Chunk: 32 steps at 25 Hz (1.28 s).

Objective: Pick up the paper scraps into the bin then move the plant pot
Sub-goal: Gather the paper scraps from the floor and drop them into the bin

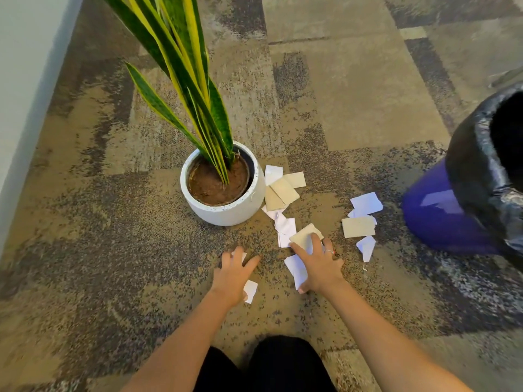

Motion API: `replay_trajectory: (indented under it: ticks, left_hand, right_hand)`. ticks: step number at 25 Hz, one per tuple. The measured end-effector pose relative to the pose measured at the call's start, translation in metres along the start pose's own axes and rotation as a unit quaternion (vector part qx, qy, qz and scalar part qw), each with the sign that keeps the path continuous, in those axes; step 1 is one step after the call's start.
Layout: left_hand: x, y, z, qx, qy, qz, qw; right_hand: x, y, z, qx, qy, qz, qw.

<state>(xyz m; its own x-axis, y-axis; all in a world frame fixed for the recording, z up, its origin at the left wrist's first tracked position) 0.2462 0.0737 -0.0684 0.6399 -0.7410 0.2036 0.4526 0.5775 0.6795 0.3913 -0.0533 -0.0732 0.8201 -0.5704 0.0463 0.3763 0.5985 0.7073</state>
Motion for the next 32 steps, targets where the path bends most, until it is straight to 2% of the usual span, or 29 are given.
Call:
replay_trajectory:
  ticks: [5,8,12,14,16,18,20,22,24,26,29,32]
  left_hand:
    - [0.001,-0.011,-0.001,-0.019,-0.001,0.018,1.0]
    - [0.002,-0.018,-0.001,-0.025,0.001,0.025,0.999]
    - [0.012,-0.01,0.001,0.002,0.023,0.155,0.988]
    - [0.022,0.0,0.003,0.027,0.027,0.236,0.971]
    - [0.034,0.015,0.006,0.051,0.03,0.32,0.946]
    - [0.051,0.035,0.007,0.066,0.022,0.42,0.905]
    - [0.077,0.06,0.011,0.067,0.001,0.556,0.828]
    - [0.11,0.088,0.019,0.053,-0.026,0.666,0.744]
    - [0.15,0.12,0.03,0.044,-0.07,0.719,0.69]
    - [0.19,0.154,0.043,0.038,-0.115,0.749,0.651]
    - [0.246,0.201,0.056,0.055,-0.163,0.754,0.634]
    - [0.307,0.247,0.067,0.093,-0.228,0.711,0.659]
  right_hand:
    - [0.006,-0.001,0.005,0.046,-0.009,-0.046,0.998]
    - [0.011,-0.008,0.006,0.047,0.006,-0.056,0.997]
    - [0.019,-0.005,0.015,0.068,0.022,-0.098,0.993]
    - [0.031,-0.004,0.023,0.074,-0.011,-0.177,0.981]
    - [0.049,-0.004,0.03,0.085,-0.057,-0.299,0.949]
    - [0.065,0.006,0.042,0.097,-0.086,-0.433,0.892]
    - [0.079,0.027,0.059,0.106,-0.103,-0.549,0.822]
    - [0.093,0.057,0.079,0.125,-0.105,-0.617,0.77]
    - [0.111,0.094,0.103,0.167,-0.09,-0.669,0.718]
    - [0.136,0.133,0.13,0.211,-0.083,-0.698,0.679]
    - [0.177,0.188,0.172,0.266,-0.078,-0.705,0.653]
    - [0.223,0.228,0.207,0.32,-0.06,-0.677,0.66]
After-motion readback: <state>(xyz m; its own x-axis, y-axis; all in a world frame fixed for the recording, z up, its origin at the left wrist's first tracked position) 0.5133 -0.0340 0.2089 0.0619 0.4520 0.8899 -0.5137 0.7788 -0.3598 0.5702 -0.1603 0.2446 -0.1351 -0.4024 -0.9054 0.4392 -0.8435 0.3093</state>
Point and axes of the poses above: each hand's wrist, its own z-axis away from the middle knuckle, its own y-axis out of the back of the hand, x = y × z, the point moved 9 cm from there along -z, towards the middle knuckle, and after that the axes turned 13 degrees about z, right-handed, at the moved point
